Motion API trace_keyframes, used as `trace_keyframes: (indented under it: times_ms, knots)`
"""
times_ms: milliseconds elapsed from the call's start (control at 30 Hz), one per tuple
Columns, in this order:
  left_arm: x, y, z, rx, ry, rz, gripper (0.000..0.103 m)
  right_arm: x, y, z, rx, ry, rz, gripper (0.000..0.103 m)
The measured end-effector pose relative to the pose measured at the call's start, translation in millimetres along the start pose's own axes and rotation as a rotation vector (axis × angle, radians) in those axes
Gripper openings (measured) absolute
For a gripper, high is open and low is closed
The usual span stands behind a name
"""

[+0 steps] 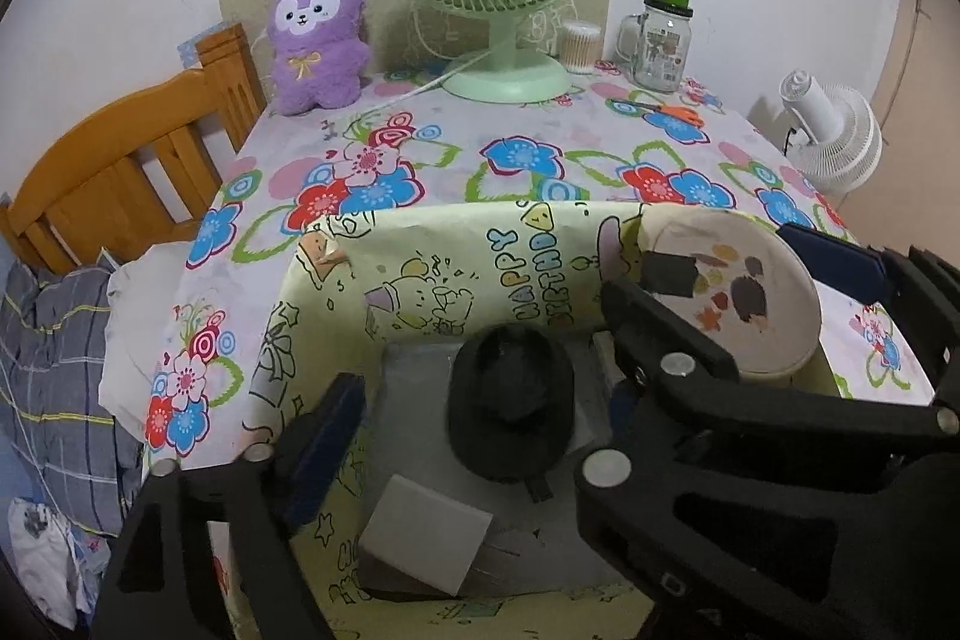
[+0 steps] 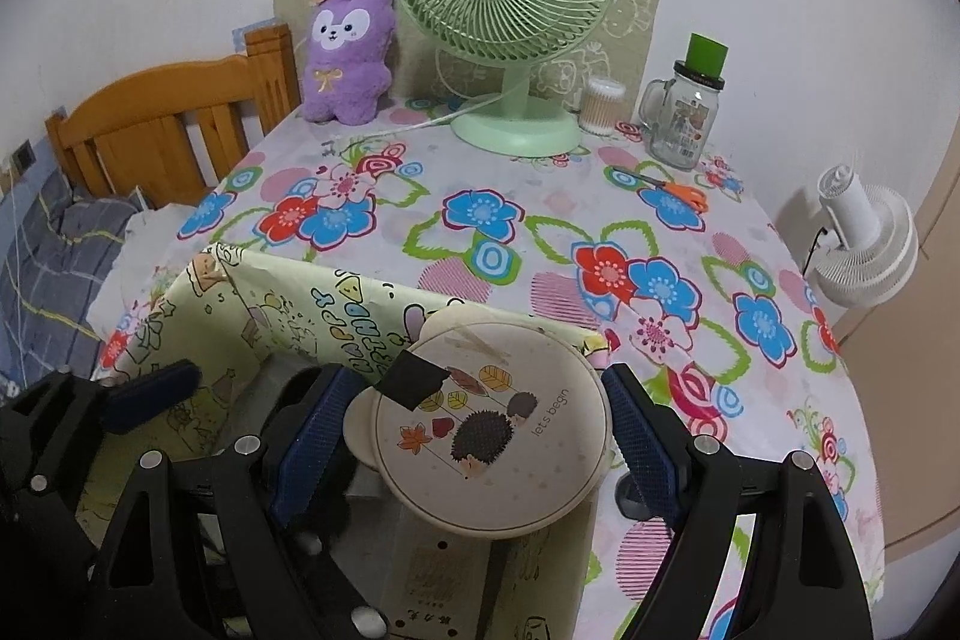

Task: Organize rigid objects
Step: 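Open the left tool to drop the cup into the box while the right tool releases the lid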

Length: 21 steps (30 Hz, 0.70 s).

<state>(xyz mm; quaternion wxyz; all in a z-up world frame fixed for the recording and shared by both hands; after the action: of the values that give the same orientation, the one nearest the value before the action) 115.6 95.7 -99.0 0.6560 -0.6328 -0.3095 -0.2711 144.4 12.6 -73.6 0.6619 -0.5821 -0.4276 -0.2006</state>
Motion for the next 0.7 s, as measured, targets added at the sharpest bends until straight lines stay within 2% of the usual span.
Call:
trace_keyframes:
  times_ms: [467,700]
  knots:
    - [-3.8,0.4,-4.9,-0.004,0.022,0.047,0.097,-1.5,2.7,-1.3,0.006,-0.016,0.037,0.09]
    - [-5.2,-9.0,-11.5,-0.002,0.033,0.025,0.097,-4.6,-9.3,-6.0,0.0,-0.015,0.023,0.091]
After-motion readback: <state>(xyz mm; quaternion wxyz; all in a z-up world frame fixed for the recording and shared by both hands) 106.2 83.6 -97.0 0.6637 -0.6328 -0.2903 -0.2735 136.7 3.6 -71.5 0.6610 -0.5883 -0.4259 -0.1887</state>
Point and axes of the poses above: each gripper's, at about its wrist camera, not at the fingertips, and y roughly the way its jaws point, z to its left, x to its top, the point moved 1 cm from there along y, roughly the way its jaws point, and after that the axes turned 12 degrees about -z, right-handed, at the moved point
